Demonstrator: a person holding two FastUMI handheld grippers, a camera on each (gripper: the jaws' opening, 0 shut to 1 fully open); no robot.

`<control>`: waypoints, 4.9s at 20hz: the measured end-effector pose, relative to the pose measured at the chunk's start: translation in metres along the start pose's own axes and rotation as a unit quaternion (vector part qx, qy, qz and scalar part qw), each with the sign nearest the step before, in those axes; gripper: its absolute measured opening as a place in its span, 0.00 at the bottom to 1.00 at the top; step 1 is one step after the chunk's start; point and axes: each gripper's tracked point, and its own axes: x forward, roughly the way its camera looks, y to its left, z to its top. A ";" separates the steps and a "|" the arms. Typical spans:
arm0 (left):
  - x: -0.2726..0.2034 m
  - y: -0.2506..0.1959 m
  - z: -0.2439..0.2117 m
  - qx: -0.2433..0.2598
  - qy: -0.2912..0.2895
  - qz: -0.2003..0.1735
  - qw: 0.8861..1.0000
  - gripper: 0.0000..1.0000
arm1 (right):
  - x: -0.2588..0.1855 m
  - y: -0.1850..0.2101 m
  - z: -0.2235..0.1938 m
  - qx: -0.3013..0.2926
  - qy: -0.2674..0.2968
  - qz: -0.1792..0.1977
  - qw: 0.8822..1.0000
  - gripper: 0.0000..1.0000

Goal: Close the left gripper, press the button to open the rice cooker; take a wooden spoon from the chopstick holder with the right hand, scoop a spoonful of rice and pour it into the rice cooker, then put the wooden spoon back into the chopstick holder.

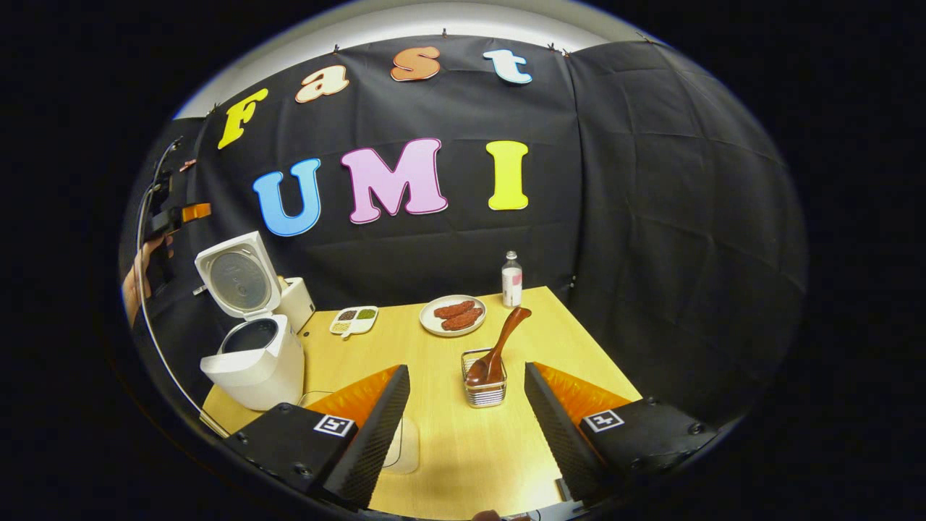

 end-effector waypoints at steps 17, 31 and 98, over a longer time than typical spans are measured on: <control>0.099 0.021 -0.096 -0.021 0.121 0.017 0.992 0.99 | -0.018 0.010 -0.006 -0.023 0.007 -0.030 0.999 0.99; -0.012 -0.002 -0.128 -0.026 0.155 0.041 0.987 1.00 | -0.014 0.029 -0.010 -0.039 0.016 0.025 0.999 0.99; -0.286 -0.085 -0.080 -0.028 0.048 -0.160 0.986 0.97 | -0.057 0.106 0.107 -0.090 -0.192 0.032 0.977 0.98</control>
